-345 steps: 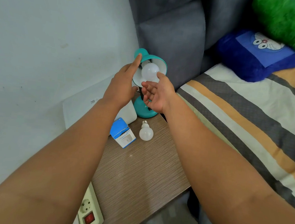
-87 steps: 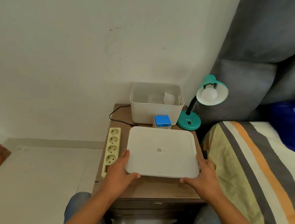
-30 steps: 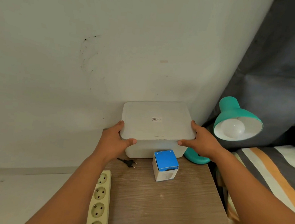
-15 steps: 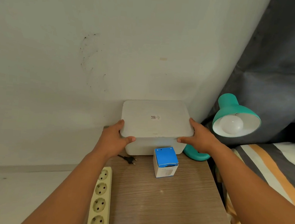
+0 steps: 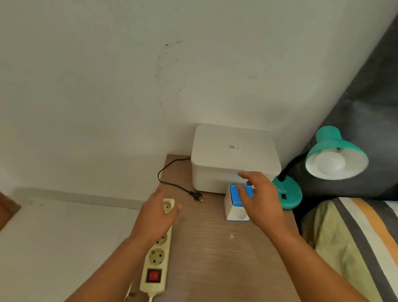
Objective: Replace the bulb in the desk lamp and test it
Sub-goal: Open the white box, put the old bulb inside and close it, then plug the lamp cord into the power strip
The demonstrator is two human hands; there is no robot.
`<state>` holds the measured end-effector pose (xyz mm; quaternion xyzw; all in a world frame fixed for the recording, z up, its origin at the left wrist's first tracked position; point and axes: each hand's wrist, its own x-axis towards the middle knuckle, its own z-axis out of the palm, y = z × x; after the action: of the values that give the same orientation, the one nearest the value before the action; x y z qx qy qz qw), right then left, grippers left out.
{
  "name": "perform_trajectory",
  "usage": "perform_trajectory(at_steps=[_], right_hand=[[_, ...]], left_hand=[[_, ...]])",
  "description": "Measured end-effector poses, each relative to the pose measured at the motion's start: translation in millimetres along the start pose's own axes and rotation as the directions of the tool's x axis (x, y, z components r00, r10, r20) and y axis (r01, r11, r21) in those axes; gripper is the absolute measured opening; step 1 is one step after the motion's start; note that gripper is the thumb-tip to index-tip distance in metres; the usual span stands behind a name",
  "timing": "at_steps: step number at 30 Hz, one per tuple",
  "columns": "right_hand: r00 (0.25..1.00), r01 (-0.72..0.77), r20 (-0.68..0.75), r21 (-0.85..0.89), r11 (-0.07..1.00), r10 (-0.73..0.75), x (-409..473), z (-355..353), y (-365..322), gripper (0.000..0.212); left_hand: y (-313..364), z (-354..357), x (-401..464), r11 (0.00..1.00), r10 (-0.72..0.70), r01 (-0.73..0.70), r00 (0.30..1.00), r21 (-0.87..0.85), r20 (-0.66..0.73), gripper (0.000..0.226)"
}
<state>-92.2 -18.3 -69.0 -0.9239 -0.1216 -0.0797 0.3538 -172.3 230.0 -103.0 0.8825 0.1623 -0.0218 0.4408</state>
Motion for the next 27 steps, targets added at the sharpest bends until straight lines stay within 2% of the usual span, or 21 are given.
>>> perform_trajectory(at_steps=[3, 5, 8, 11, 18, 24, 27], right_hand=[[0.990, 0.006, 0.143, 0.030, 1.000, -0.010, -8.7, 32.2, -22.4, 0.030], [0.973, 0.009, 0.229, 0.003, 1.000, -0.009, -9.9, 58.1, -30.8, 0.032], [0.935, 0.000, 0.355, -0.077, 0.997, 0.028, -7.5, 94.9, -35.6, 0.037], [0.900, 0.065, 0.434, -0.196, 0.978, 0.028, 0.8, 124.5, -34.0, 0.037], [0.864, 0.203, 0.500, -0.456, 0.867, 0.060, 20.4, 159.5, -28.1, 0.039], [0.871, 0.127, 0.477, -0.452, 0.883, 0.119, 30.6, 170.4, -18.2, 0.033], [0.847, 0.075, 0.506, -0.420, 0.904, 0.165, 35.3, 168.7, -17.2, 0.030]], left_hand=[[-32.0, 13.2, -34.5, 0.995, -0.101, 0.101, 0.995, 0.001, 0.006, 0.094], [-47.4, 22.4, -49.9, 0.990, -0.143, 0.143, 0.989, -0.008, 0.027, 0.103], [-61.8, 31.5, -62.6, 0.986, -0.163, 0.165, 0.985, -0.033, 0.056, 0.107], [-75.1, 38.9, -65.7, 0.989, -0.147, 0.148, 0.987, -0.018, 0.063, 0.102], [-91.9, 50.8, -66.5, 0.989, -0.118, 0.122, 0.992, -0.086, 0.048, 0.094], [-92.5, 52.7, -67.5, 0.987, -0.105, 0.107, 0.994, -0.118, 0.023, 0.092], [-91.9, 51.8, -67.9, 0.986, -0.104, 0.105, 0.994, -0.132, 0.018, 0.093]])
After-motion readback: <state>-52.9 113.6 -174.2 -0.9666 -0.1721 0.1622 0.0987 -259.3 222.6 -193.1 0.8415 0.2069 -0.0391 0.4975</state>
